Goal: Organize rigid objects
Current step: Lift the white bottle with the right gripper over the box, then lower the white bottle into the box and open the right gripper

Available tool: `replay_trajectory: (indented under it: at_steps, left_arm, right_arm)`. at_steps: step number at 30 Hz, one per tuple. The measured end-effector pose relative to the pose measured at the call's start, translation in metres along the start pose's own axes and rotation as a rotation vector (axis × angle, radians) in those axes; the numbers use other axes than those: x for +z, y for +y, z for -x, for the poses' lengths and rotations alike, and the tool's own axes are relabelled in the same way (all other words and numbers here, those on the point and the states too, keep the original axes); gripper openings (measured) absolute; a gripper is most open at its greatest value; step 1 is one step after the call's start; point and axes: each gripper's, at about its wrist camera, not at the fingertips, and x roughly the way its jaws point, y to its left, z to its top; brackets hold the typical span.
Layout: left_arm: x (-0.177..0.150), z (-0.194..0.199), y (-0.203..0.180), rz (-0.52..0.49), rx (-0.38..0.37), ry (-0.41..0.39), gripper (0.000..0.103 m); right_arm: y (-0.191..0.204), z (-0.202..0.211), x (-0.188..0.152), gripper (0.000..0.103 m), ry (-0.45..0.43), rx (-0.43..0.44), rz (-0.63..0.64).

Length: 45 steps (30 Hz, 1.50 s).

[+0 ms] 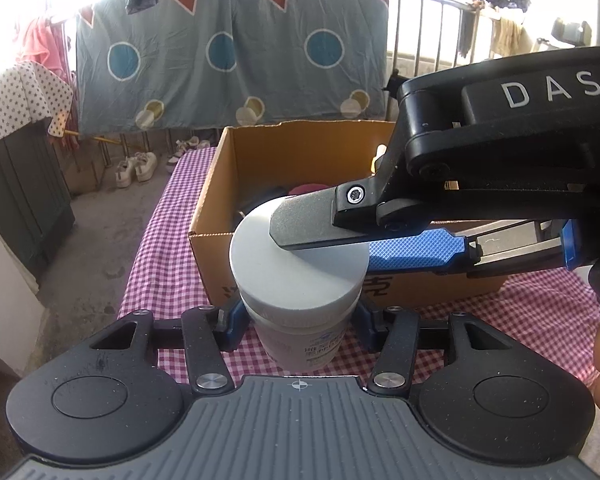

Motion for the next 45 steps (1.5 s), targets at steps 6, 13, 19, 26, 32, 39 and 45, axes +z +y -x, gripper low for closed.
replay_trajectory:
  at_steps: [6,13,19,26,32,39,45]
  left_arm:
    - [0.001,0.012,-0.009,-0.017,0.006,-0.027,0.053]
    - [0.016,0.025,-0.018,-0.054,-0.005,-0.08,0.052]
    - [0.045,0.024,-0.03,-0.105,-0.046,-0.122,0.053]
    - [0.087,-0.001,-0.053,-0.15,-0.128,-0.14,0.053]
    - [0.115,-0.049,-0.075,-0.159,-0.218,-0.065,0.053]
    - [0.115,-0.113,-0.091,-0.141,-0.282,0.084,0.053]
    - [0.107,-0.153,-0.095,-0.135,-0.299,0.189,0.053]
  right_arm:
    - [0.004,0.014,-0.002,0.051,-0.028,0.014,0.009]
    - [0.016,0.034,0.003,0.051,-0.083,0.029,0.035]
    - [0.023,0.058,0.025,0.051,-0.153,0.02,0.07]
    - [0.01,0.081,0.068,0.051,-0.225,-0.027,0.08]
    - [-0.031,0.085,0.109,0.052,-0.247,-0.078,0.036]
    - [-0.1,0.063,0.133,0.052,-0.209,-0.133,-0.056]
    - [-0.146,0.046,0.134,0.052,-0.171,-0.165,-0.113]
